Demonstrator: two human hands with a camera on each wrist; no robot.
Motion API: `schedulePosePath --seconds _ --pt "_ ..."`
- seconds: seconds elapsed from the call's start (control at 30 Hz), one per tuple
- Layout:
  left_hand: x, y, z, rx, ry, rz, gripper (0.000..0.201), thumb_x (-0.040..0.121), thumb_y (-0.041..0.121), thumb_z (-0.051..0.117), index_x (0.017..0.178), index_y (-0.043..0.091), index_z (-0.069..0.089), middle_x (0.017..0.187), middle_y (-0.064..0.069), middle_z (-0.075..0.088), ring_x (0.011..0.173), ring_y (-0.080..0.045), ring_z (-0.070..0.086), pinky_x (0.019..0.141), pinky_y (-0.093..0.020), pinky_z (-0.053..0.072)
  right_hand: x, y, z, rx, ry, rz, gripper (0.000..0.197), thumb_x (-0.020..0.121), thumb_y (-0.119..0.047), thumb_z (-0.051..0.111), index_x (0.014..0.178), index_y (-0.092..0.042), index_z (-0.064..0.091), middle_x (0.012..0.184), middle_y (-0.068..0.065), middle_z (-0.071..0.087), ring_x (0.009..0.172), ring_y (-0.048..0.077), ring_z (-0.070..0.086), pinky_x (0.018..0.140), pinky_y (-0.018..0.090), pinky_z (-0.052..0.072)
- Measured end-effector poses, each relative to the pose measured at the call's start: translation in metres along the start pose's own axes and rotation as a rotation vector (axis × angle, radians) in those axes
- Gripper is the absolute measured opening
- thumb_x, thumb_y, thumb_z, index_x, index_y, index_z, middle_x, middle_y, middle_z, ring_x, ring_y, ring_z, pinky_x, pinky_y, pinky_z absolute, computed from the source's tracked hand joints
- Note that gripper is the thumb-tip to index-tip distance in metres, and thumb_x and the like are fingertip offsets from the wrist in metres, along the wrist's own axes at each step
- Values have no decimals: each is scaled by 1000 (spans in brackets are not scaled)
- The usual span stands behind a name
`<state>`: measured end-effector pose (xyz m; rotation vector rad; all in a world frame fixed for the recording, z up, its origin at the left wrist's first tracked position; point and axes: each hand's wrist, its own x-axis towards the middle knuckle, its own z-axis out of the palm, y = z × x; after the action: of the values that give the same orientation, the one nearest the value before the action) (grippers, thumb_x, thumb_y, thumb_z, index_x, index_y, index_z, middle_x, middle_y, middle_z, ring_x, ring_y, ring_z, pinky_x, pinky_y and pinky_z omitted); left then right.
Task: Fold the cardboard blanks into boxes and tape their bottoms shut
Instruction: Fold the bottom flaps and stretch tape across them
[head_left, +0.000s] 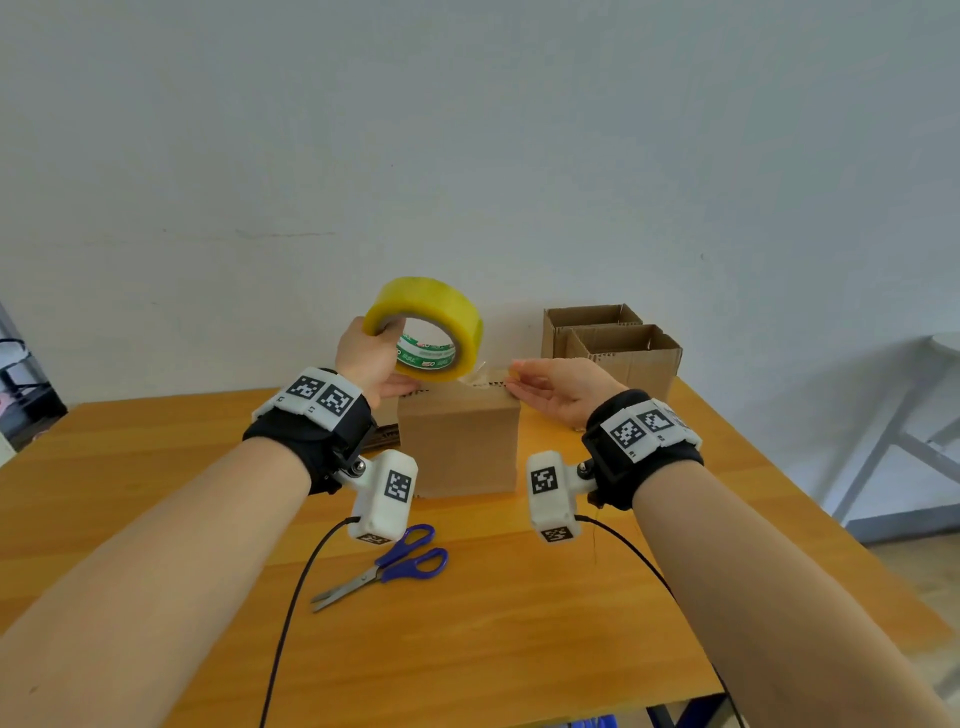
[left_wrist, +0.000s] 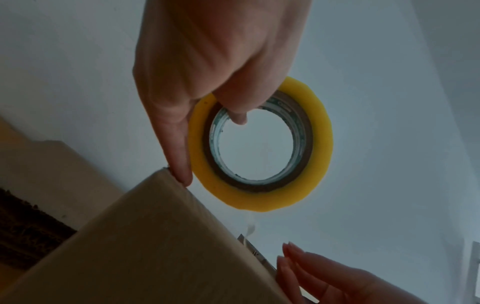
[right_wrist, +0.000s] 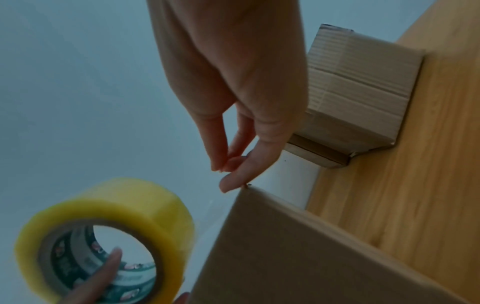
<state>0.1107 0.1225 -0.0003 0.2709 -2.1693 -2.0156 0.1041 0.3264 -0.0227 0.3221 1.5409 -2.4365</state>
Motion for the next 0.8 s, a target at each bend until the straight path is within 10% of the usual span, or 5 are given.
schedulePosePath --seconds 0.2,0.4,0.57,0.8 --pt "0 3 2 -44 -5 -40 26 97 43 47 113 23 45 107 -8 58 91 -40 65 77 -46 55 7 4 9 -451 -26 -289 23 93 4 50 114 3 58 99 13 60 80 17 59 66 22 54" --pt "0 3 2 -71 11 -53 20 98 38 47 112 24 44 90 0 54 93 -42 64 80 -47 54 15 0 30 -1066 -172 -359 35 90 0 53 124 -7 60 122 11 58 113 22 51 90 27 41" --pt "-2 5 1 -65 -3 -67 26 96 44 47 114 26 43 110 -4 54 90 -42 65 71 -44 55 11 -2 31 -911 -220 -368 8 87 -3 63 85 -10 65 86 2 63 83 11 59 65 11 45" --pt "0 4 3 -24 4 -52 28 95 46 47 115 26 47 121 -14 60 86 -36 65 59 -37 55 3 -9 22 -631 -237 -294 12 88 4 58 87 -6 65 90 5 63 84 18 64 72 18 57"
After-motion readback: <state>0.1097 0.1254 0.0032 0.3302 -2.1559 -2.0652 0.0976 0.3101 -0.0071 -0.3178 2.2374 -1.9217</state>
